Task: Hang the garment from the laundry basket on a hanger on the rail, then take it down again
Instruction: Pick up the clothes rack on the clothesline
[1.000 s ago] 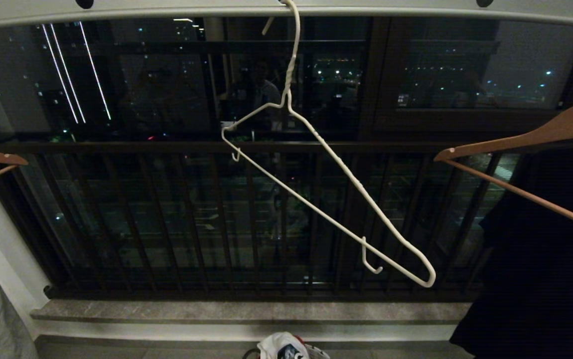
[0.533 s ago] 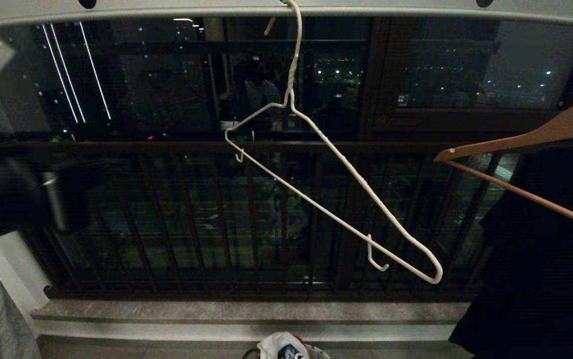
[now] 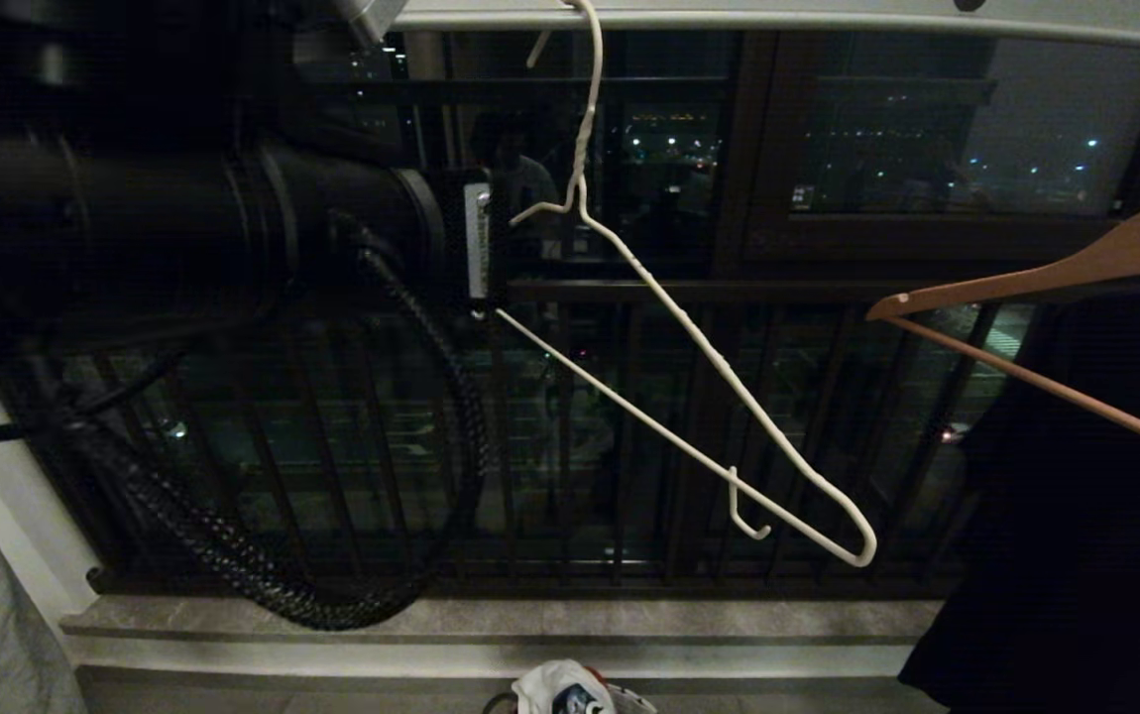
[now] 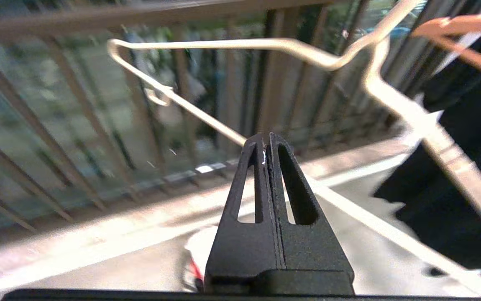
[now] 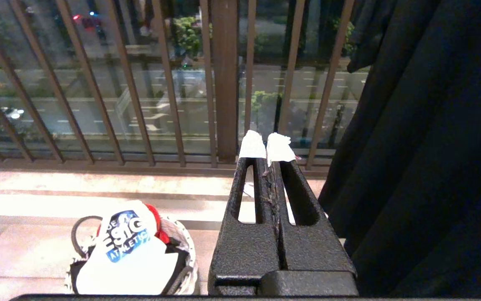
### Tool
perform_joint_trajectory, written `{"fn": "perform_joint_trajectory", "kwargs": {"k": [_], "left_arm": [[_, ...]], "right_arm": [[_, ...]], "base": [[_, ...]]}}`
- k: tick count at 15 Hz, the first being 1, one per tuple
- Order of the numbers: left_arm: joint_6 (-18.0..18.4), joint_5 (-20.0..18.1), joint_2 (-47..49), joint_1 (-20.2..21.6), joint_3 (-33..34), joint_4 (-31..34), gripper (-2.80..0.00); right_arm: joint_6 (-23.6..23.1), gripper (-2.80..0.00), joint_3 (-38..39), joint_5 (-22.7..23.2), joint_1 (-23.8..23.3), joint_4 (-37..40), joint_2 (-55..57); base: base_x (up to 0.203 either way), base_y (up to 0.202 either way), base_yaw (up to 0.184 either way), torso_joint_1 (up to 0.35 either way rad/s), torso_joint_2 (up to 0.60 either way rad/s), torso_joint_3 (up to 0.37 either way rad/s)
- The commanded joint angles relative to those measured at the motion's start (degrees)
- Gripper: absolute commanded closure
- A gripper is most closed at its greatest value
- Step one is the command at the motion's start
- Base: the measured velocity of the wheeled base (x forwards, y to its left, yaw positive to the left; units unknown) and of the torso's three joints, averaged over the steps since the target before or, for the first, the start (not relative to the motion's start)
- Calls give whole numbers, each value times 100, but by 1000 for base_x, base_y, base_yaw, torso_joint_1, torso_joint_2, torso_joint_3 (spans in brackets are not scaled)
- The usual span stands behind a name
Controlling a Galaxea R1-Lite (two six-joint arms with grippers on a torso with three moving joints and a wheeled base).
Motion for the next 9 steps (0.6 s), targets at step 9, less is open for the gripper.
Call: {"fn": "perform_joint_trajectory", "kwargs": {"k": [9], "left_arm": [[-1353,253,1112,-907,-2280,2383,-280]], "right_arm": [[-4,0,0,5,1,4,7]], "base": [[0,0,0,0,0,0]]}}
